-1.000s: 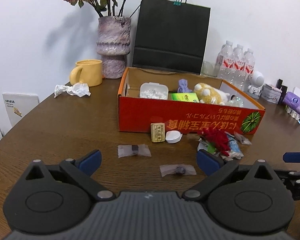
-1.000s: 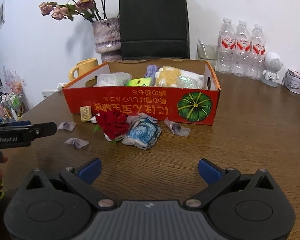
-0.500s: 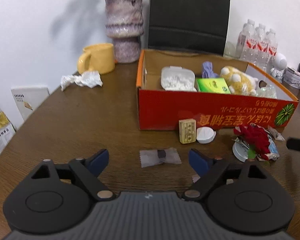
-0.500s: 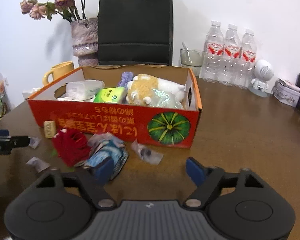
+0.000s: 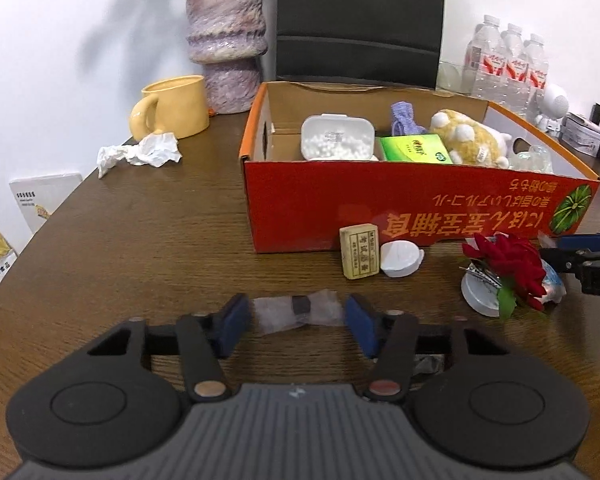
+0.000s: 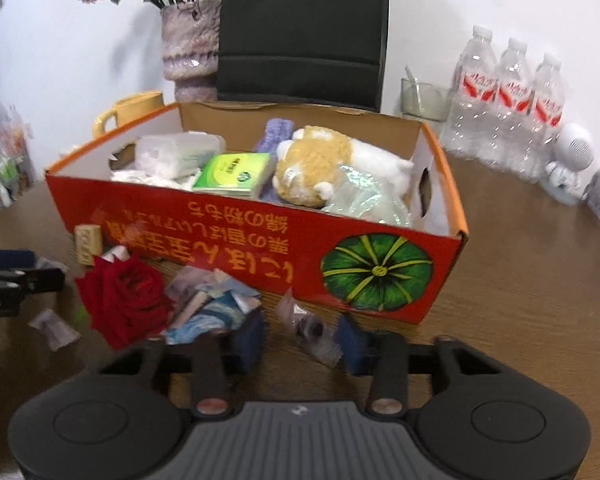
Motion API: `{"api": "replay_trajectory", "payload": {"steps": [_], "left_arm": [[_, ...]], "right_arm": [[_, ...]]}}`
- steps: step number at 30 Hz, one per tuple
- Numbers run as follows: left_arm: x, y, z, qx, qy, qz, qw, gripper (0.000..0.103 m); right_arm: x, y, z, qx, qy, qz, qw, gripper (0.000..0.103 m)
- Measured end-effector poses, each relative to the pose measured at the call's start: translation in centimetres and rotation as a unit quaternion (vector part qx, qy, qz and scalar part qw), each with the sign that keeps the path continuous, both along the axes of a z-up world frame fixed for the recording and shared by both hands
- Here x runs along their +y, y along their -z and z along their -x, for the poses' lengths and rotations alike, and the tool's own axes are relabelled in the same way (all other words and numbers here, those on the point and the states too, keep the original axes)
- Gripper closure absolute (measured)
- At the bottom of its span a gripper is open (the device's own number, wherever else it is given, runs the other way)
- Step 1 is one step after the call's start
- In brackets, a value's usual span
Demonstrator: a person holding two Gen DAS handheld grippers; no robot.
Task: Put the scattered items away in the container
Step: 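Grasp a clear packet with the left gripper while the right grasps a small clear wrapper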
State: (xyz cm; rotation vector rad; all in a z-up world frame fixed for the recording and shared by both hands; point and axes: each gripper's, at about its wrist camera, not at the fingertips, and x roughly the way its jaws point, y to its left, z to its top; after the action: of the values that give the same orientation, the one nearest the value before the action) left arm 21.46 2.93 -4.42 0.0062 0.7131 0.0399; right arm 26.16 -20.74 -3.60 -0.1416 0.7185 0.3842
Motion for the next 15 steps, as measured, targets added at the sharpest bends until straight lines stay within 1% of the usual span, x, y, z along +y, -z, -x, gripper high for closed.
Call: {"api": "replay_trajectory", "payload": {"steps": [1, 2, 3, 5, 8, 15], "left_arm": [[-0.1, 0.0, 0.0, -0.001, 0.003, 0.000, 1.0000, 0.061], [-0.1, -0.1, 0.1, -0.002, 0.006, -0.001, 1.0000, 0.064], [-0.2, -0.1, 0.1, -0.003, 0.008, -0.003, 1.0000, 0.064], [-0.3, 0.0, 0.1, -0.005, 0.010, -0.004, 0.9999, 0.067], [-0.4, 0.0, 0.3, -0.008, 0.011, -0.005, 0.9999, 0.067], [-0.6, -0.1, 0.7, -0.015, 0.012, -0.007, 0.9998, 0.067]], "right_arm": [[0.0, -0.1, 0.1, 0.000, -0.002, 0.002, 1.000, 0.079], [0.0, -0.1, 0.3, -0.002, -0.002, 0.004, 1.000, 0.083], [0.0, -0.1, 0.5, -0.003, -0.004, 0.005, 1.000, 0.084], [-0.1, -0.2, 1.0, -0.005, -0.007, 0.004, 1.000, 0.089], [-0.6, -0.4, 1.5, -0.005, -0.005, -0.009, 1.000, 0.093], [-1.8, -0.9, 2.3, -0.013, 0.009, -0.026, 1.000, 0.095]]}}
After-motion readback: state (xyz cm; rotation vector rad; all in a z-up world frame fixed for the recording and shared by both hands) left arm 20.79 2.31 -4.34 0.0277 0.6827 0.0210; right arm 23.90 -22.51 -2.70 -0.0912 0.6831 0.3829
